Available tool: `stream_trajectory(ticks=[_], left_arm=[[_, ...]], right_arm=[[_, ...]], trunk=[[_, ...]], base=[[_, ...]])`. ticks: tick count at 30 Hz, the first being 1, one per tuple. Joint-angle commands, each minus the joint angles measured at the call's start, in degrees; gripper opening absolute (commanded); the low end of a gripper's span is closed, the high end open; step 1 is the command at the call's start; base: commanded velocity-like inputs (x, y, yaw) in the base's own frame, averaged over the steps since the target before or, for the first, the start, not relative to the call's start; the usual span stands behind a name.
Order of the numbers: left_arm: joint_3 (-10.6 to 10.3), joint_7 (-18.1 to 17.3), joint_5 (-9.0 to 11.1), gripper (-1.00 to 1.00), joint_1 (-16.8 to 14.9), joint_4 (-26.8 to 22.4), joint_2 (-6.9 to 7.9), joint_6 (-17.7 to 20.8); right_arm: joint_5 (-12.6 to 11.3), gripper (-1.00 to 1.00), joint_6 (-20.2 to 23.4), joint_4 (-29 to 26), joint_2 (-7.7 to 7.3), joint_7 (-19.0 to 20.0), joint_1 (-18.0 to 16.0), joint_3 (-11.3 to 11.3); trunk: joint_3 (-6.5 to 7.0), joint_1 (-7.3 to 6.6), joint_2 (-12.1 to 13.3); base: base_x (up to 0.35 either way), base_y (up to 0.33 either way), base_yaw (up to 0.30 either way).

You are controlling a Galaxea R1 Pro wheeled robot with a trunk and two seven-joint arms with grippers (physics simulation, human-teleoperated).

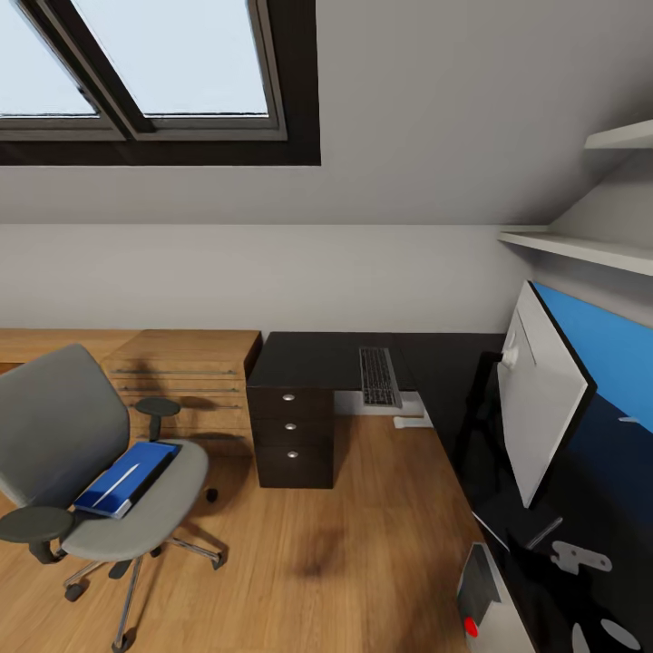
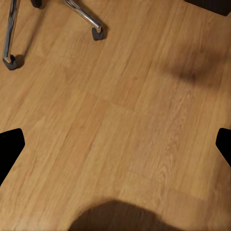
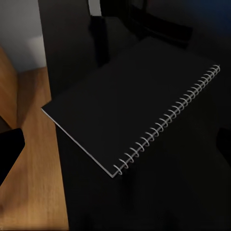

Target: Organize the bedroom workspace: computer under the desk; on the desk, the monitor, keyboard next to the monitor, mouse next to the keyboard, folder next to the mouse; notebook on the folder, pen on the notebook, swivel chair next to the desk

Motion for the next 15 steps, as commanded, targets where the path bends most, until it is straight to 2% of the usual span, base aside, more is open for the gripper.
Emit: stream_trajectory(ticks=[1, 7, 15], left_arm=[[0.4, 0.1, -0.3, 1.0, 0.0, 0.0, -0.02, -0.2], [0.4, 0.1, -0.3, 1.0, 0.0, 0.0, -0.01, -0.2], [0.4, 0.1, -0.3, 1.0, 0.0, 0.0, -0.02, -0.2]], right_arm=[[0.3, 1.0, -0.2, 0.4, -0.11, 0.4, -0.1, -0.3], [0.2, 1.0, -0.3, 2.9, -1.26, 0.4, -0.1, -0.3], [0.2, 1.0, -0.5, 3.7, -1.59, 0.2, -0.1, -0.4]], trunk=[[-0.07, 0.01, -0.1], [-0.07, 0.01, -0.1], [-0.07, 0.01, -0.1]], base=[[0.004, 0.0, 0.0], [0.002, 0.0, 0.0], [0.0, 0.0, 0.0]])
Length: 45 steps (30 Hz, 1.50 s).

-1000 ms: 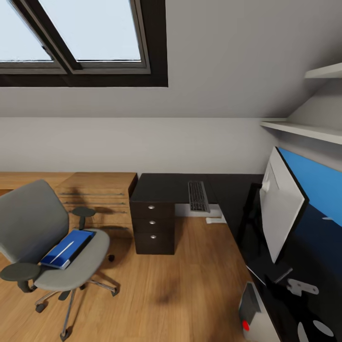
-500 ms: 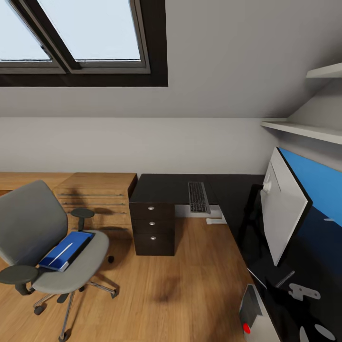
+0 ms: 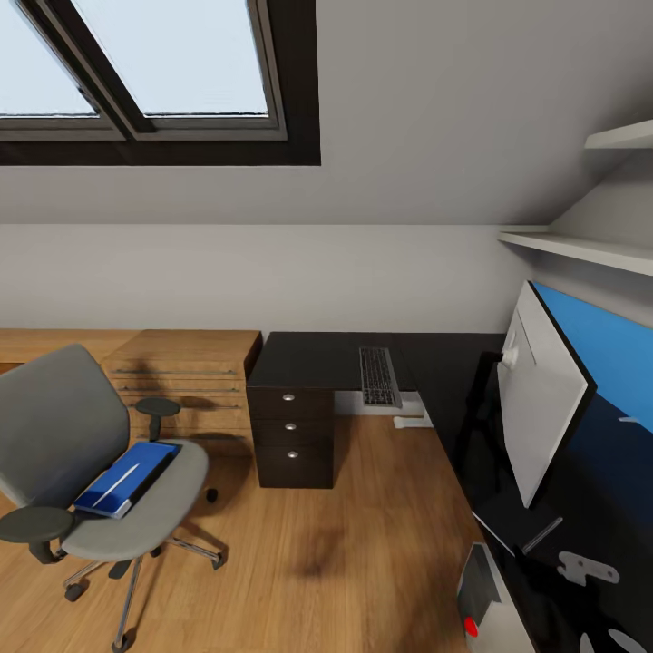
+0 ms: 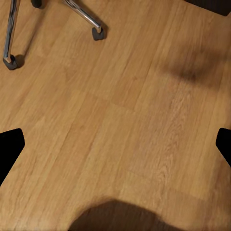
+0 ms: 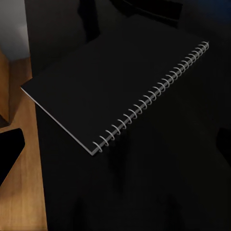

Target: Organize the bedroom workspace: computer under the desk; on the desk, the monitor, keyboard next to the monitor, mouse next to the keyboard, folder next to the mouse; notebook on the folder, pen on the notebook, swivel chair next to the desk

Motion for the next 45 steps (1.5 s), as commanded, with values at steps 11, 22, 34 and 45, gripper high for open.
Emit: stream_trajectory(ticks=[11, 22, 34, 45], left_arm=[[0.4, 0.1, -0.3, 1.0, 0.0, 0.0, -0.02, -0.2], [0.4, 0.1, -0.3, 1.0, -0.1, 0.0, 0.01, -0.2], [0.5, 0.1, -0.3, 1.0, 0.0, 0.0, 0.04, -0.2], [0.4, 0.1, -0.3, 1.0, 0.0, 0.0, 0.04, -0.2]], right_arm=[[0.3, 1.0, -0.3, 0.2, 0.0, 0.4, -0.1, -0.3], [0.3, 1.0, -0.2, 0.2, -0.12, 0.4, -0.1, -0.3], [0.1, 1.0, 0.2, 0.3, -1.39, 0.6, -0.1, -0.3], [-4.8, 1.0, 0.2, 1.9, -4.3, 1.9, -0.1, -0.2]], trunk=[[-0.07, 0.01, -0.1], [-0.07, 0.01, -0.1], [-0.07, 0.01, -0.1], [-0.07, 0.01, -0.1]], base=[[0.0, 0.0, 0.0], [0.0, 0.0, 0.0], [0.0, 0.0, 0.0], [0.013, -0.014, 0.0]])
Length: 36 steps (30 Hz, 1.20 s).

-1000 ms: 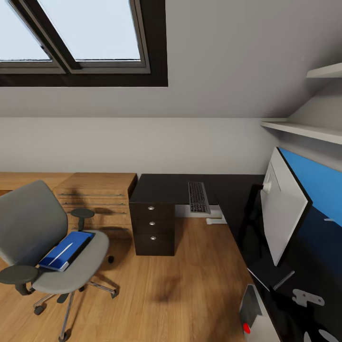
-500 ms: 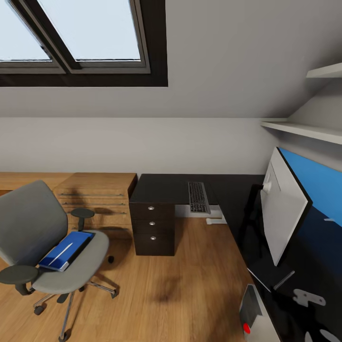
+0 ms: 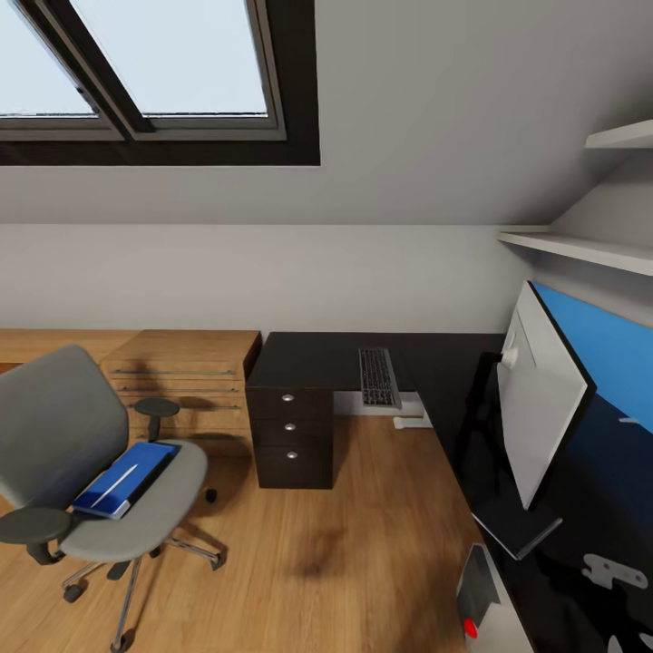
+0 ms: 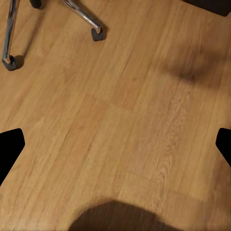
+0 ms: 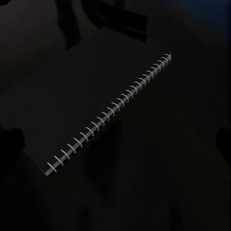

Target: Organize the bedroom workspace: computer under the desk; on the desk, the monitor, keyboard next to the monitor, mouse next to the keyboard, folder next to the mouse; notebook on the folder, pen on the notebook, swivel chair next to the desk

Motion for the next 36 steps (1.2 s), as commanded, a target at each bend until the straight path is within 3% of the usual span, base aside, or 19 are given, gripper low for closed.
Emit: stream_trajectory(ticks=[1, 9, 36], left_arm=[[0.4, 0.1, -0.3, 1.0, 0.0, 0.0, -0.02, -0.2], [0.4, 0.1, -0.3, 1.0, 0.0, 0.0, 0.0, -0.2], [0.4, 0.1, -0.3, 1.0, 0.0, 0.0, 0.0, -0.2]], right_arm=[[-0.6, 1.0, -0.1, 0.1, -0.17, 0.7, -0.1, -0.2], [-2.0, 1.0, -0.1, 0.2, -0.78, 2.0, -0.1, -0.3], [-2.3, 1.0, -0.3, 1.3, -2.16, 1.8, -0.1, -0.4]], trunk=[[-0.07, 0.01, -0.1], [-0.07, 0.01, -0.1], [-0.07, 0.01, -0.1]], base=[[0.059, -0.062, 0.0], [0.032, -0.032, 0.0], [0.011, -0.001, 0.0]])
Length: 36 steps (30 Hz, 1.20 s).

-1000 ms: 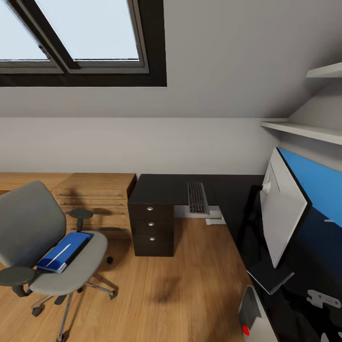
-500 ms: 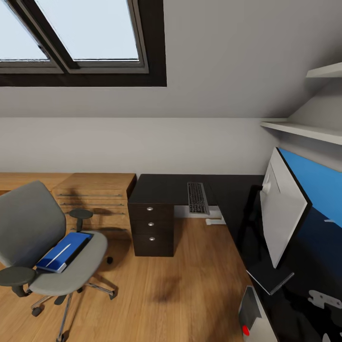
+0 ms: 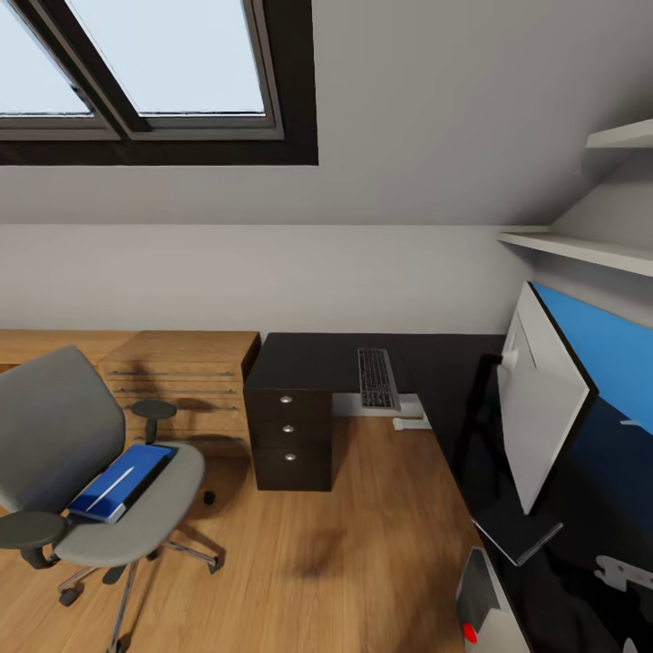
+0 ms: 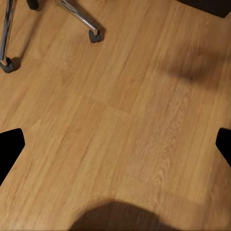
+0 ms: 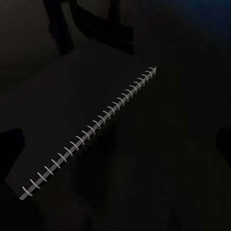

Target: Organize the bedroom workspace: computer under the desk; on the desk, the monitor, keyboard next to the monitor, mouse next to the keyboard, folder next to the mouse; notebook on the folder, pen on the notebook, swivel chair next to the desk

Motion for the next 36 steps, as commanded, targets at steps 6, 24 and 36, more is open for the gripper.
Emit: stream_trajectory(ticks=[6, 24, 36], left_arm=[[0.4, 0.1, -0.3, 1.0, 0.0, 0.0, -0.02, -0.2], [0.5, 0.1, -0.3, 1.0, 0.0, 0.0, -0.14, -0.2], [0.6, 0.1, -0.3, 1.0, 0.0, -0.1, -0.2, -0.2]], right_arm=[[-0.3, 1.0, -0.1, 0.1, -0.09, 0.5, -0.1, -0.2], [-0.3, 1.0, 0.1, 0.1, -0.12, 0.5, -0.1, -0.1], [-0.3, 1.0, 0.1, 0.1, -0.12, 0.4, -0.1, -0.1]], trunk=[[-0.07, 0.02, 0.0], [-0.07, 0.02, 0.0], [-0.79, 0.89, -1.7]], base=[[0.189, 0.0, 0.0], [0.038, 0.0, 0.0], [0.0, 0.0, 0.0]])
